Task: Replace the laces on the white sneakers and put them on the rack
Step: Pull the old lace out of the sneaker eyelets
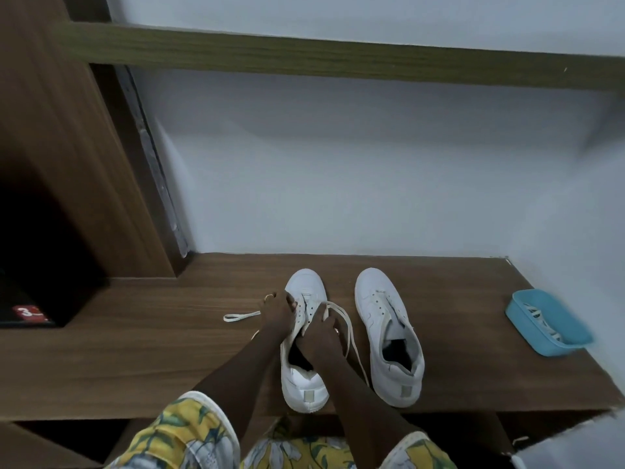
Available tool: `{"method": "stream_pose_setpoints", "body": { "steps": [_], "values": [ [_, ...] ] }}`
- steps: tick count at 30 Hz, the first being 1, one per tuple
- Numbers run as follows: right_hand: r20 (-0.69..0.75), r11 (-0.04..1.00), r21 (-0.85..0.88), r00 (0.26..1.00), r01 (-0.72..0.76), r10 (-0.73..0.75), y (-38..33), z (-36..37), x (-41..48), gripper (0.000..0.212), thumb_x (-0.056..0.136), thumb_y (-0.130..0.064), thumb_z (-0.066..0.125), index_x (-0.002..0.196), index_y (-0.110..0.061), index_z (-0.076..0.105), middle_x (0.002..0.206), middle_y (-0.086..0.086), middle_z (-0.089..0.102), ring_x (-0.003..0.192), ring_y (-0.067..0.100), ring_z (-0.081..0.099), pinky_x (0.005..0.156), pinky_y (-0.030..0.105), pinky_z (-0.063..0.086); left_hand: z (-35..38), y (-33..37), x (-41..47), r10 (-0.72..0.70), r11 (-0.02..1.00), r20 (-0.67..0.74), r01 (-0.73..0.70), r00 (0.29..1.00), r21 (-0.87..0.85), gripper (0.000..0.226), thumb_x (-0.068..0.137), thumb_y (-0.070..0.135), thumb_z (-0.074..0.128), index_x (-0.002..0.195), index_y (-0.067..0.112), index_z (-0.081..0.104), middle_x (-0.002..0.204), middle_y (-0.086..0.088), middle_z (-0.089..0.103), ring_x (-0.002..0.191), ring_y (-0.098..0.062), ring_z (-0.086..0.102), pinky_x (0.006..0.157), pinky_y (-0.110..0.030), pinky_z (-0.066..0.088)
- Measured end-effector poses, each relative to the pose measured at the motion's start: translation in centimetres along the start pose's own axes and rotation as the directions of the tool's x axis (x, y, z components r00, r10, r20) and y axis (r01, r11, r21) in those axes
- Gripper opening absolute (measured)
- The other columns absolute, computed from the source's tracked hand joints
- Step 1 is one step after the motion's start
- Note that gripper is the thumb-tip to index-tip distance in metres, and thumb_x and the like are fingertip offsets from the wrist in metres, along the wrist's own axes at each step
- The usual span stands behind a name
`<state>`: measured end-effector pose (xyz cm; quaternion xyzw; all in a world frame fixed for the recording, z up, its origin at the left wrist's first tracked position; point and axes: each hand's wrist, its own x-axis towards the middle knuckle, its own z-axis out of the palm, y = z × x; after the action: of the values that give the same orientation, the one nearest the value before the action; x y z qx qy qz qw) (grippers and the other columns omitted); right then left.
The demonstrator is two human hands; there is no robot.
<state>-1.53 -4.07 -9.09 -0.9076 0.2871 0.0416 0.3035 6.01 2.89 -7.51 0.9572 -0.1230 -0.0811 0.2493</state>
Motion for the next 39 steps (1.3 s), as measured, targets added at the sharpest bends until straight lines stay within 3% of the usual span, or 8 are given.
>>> {"method": "stream_pose_setpoints", "body": {
  "steps": [8, 15, 20, 25, 29, 32, 35, 39],
  "values": [
    [0.020, 0.942, -0.307, 0.991, 0.135, -0.135, 0.7, 0.8, 0.7, 0.077, 0.096, -0.033, 0.037, 0.150, -0.003, -0.010, 0.155, 0.025, 0.009, 0.129, 0.034, 0.043, 0.084, 0.032, 0.050, -0.1, -0.1, 0.3, -0.255, 0.887, -0.034, 0.220, 0.966, -0.407, 0.013, 0.090, 0.001, 0.042, 0.091, 0.000, 0.055, 0.090, -0.017, 0.061, 0.092, -0.036, 0.055, 0.069, -0.033, 0.036],
    [0.023, 0.951, -0.271, 0.988, 0.152, -0.152, 0.6, 0.5, 0.4, 0.074, 0.097, -0.028, 0.038, 0.151, -0.014, -0.010, 0.152, 0.026, 0.018, 0.113, 0.030, 0.056, 0.083, 0.032, 0.052, 0.2, -0.6, -1.7, -0.450, 0.789, -0.039, 0.377, 0.892, -0.485, 0.034, 0.099, 0.007, 0.035, 0.128, -0.007, 0.045, 0.126, -0.022, 0.052, 0.118, -0.036, 0.051, 0.087, -0.032, 0.042],
    [0.000, 0.980, -0.191, 0.998, 0.057, -0.058, 0.2, -0.4, 0.0, 0.086, 0.095, -0.031, 0.047, 0.148, 0.000, -0.015, 0.151, 0.024, 0.021, 0.105, 0.024, 0.062, 0.077, 0.027, 0.049, -1.7, -1.8, -1.6, -0.723, 0.593, -0.248, 0.395, 0.645, -0.702, 0.027, 0.095, -0.001, 0.038, 0.120, -0.007, 0.045, 0.123, -0.031, 0.051, 0.113, -0.042, 0.052, 0.094, -0.042, 0.039],
    [0.009, 0.989, -0.144, 1.000, 0.027, -0.026, 0.1, -0.4, -0.1, 0.082, 0.096, -0.028, 0.045, 0.148, 0.002, -0.010, 0.149, 0.022, 0.022, 0.116, 0.029, 0.056, 0.085, 0.031, 0.048, -3.6, -5.9, -0.7, -0.767, 0.596, -0.314, 0.439, 0.560, -0.672, 0.028, 0.098, 0.003, 0.036, 0.123, -0.007, 0.044, 0.126, -0.031, 0.048, 0.116, -0.043, 0.049, 0.097, -0.042, 0.036],
    [0.020, 0.990, -0.141, 1.000, 0.018, -0.015, -0.1, -0.6, -0.3, 0.079, 0.096, -0.028, 0.044, 0.147, 0.005, -0.006, 0.151, 0.021, 0.020, 0.124, 0.030, 0.049, 0.093, 0.033, 0.046, -2.6, -6.4, -0.5, -0.624, 0.779, -0.368, 0.517, 0.689, -0.354, 0.033, 0.095, 0.011, 0.044, 0.125, 0.000, 0.050, 0.132, -0.020, 0.043, 0.122, -0.037, 0.040, 0.100, -0.042, 0.030],
    [0.010, 0.987, -0.160, 1.000, 0.017, -0.015, -0.2, -0.6, -0.4, 0.078, 0.095, -0.028, 0.045, 0.147, 0.008, 0.000, 0.150, 0.021, 0.021, 0.127, 0.029, 0.046, 0.096, 0.031, 0.044, -1.8, -4.1, -0.7, -0.437, 0.899, -0.399, 0.376, 0.806, -0.224, 0.035, 0.092, 0.025, 0.050, 0.125, 0.013, 0.054, 0.126, -0.014, 0.056, 0.120, -0.034, 0.046, 0.103, -0.045, 0.026],
    [0.012, 0.986, -0.165, 1.000, 0.027, -0.026, 0.0, -0.6, -0.2, 0.077, 0.095, -0.030, 0.046, 0.145, 0.009, 0.003, 0.148, 0.021, 0.025, 0.125, 0.028, 0.049, 0.095, 0.030, 0.044, -0.5, -1.3, -0.4, -0.141, 0.990, -0.248, 0.131, 0.958, -0.055, 0.028, 0.093, 0.032, 0.048, 0.119, 0.025, 0.056, 0.116, -0.003, 0.065, 0.118, -0.029, 0.048, 0.103, -0.040, 0.025],
    [0.031, 0.977, -0.205, 0.999, 0.049, -0.043, 0.1, -0.8, -0.2, 0.075, 0.096, -0.032, 0.045, 0.144, 0.010, 0.005, 0.147, 0.023, 0.025, 0.126, 0.027, 0.047, 0.093, 0.028, 0.046, 1.0, -0.1, 0.4, -0.125, 0.992, -0.055, 0.126, 0.991, 0.013, 0.028, 0.094, 0.042, 0.046, 0.114, 0.024, 0.057, 0.123, -0.003, 0.058, 0.127, -0.031, 0.039, 0.112, -0.047, 0.016]
  ]
}}
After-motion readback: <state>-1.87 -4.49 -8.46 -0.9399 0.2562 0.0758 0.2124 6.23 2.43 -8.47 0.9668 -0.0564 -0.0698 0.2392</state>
